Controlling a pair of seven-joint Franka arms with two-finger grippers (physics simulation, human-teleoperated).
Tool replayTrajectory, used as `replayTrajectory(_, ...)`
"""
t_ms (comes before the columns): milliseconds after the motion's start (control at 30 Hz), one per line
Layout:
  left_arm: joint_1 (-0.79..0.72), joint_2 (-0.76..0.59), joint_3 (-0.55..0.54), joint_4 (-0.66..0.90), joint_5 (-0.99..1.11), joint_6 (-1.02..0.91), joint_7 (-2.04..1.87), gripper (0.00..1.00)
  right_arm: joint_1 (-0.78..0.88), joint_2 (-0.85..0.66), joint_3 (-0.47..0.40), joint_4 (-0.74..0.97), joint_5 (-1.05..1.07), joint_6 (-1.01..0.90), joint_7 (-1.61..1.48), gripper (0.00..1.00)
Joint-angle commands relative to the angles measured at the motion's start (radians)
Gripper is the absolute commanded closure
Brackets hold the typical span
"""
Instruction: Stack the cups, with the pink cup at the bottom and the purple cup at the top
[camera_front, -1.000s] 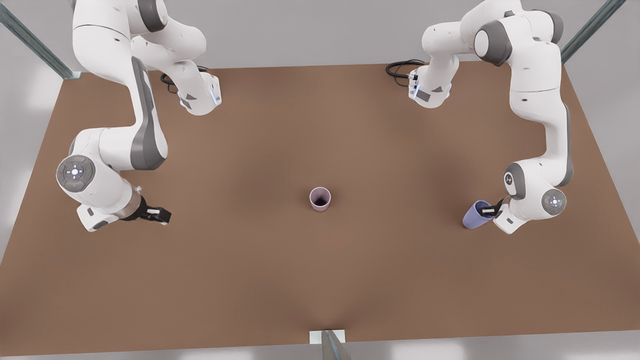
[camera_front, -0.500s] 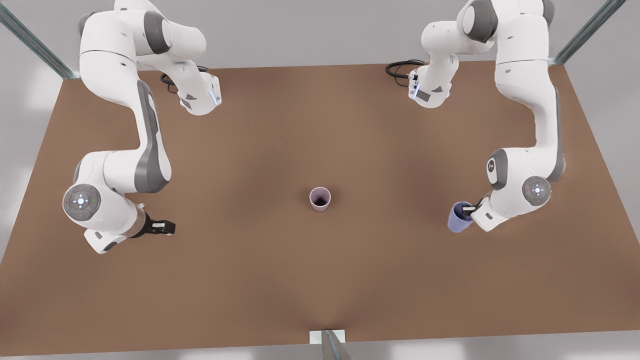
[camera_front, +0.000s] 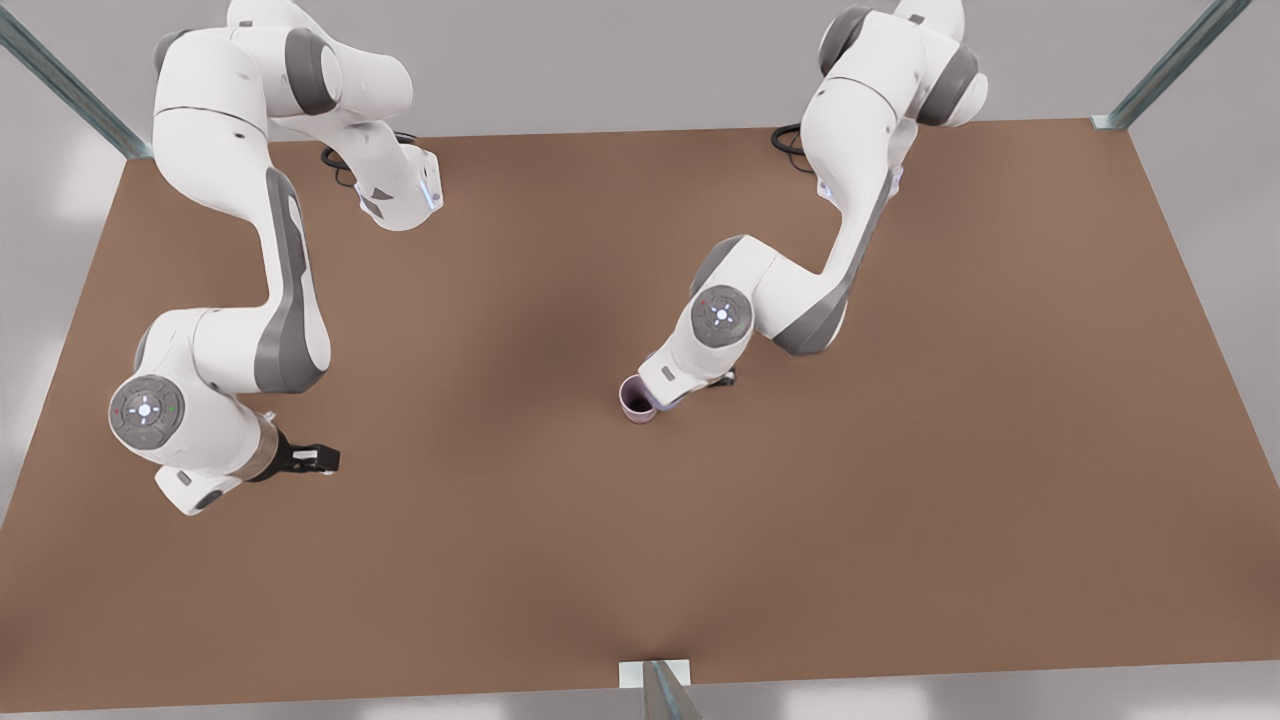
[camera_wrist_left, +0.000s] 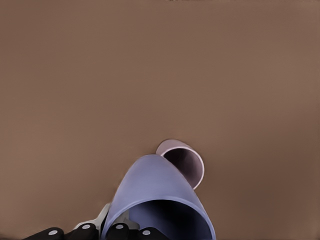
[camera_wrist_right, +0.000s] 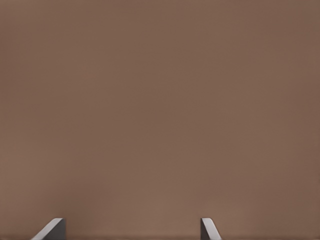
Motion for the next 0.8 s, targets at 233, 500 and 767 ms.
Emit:
replayTrajectory(233, -0.041, 0.045, -0.006, 0.005, -0.059, 0.078, -0.622, 0.79, 0.000, 0.013, 0.000, 0.001, 0.000, 0.002, -0.047, 0.00)
replayTrajectory(500, -0.043, 0.058, -0.006, -0.006, -0.045, 0.102, -0.609, 0.79, 0.000, 0.013, 0.000, 0.001, 0.002, 0.002, -0.045, 0.00)
replayTrajectory(767, -0.032, 0.055, -0.006, -0.017, -0.036, 0.091, -0.606, 0.79, 0.000, 0.015, 0.000, 0.001, 0.002, 0.003, -0.045, 0.00)
